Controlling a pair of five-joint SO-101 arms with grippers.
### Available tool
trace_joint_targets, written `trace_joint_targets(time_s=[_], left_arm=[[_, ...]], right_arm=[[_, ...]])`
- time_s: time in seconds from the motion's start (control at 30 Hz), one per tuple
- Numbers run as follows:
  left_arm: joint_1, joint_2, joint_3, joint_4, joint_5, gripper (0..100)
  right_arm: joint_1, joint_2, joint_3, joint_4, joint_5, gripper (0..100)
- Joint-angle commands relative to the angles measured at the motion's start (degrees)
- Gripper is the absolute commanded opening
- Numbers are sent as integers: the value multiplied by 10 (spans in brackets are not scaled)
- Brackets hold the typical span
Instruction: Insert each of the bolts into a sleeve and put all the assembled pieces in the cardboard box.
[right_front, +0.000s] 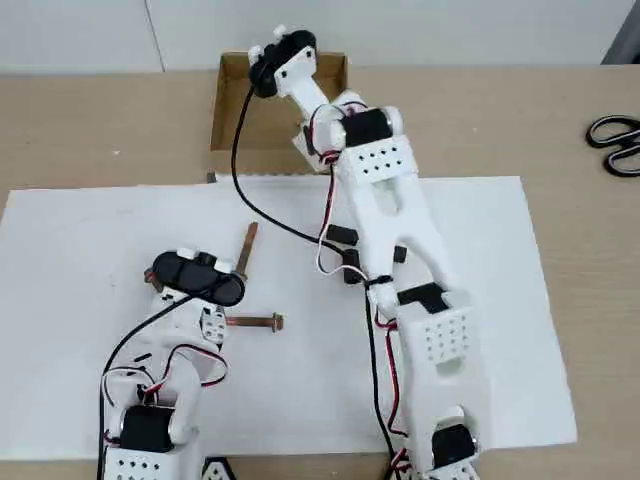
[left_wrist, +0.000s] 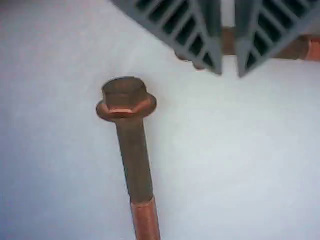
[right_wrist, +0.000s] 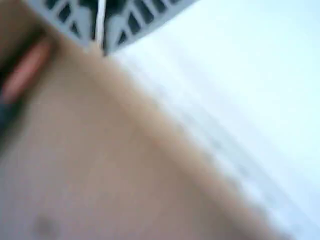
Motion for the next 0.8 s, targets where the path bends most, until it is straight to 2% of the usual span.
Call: trace_joint_targets(time_s=[0.0,0.1,0.27,0.53,0.77], left_arm=[[1,-5,-2,3,-4,7],[1,-5,-2,3,-4,7],[1,-5,-2,3,-4,7],[0,-5,-2,4,-4,7],[-1,-5,-2,4,-4,7]], right_arm=[[3,-72,-29,72,-62,3],[3,-98,-29,126,-100,4],[4,-116,-28,228,-105,4],[2,-119,-27,233,-99,4],[3,-119,25,233,54,5]])
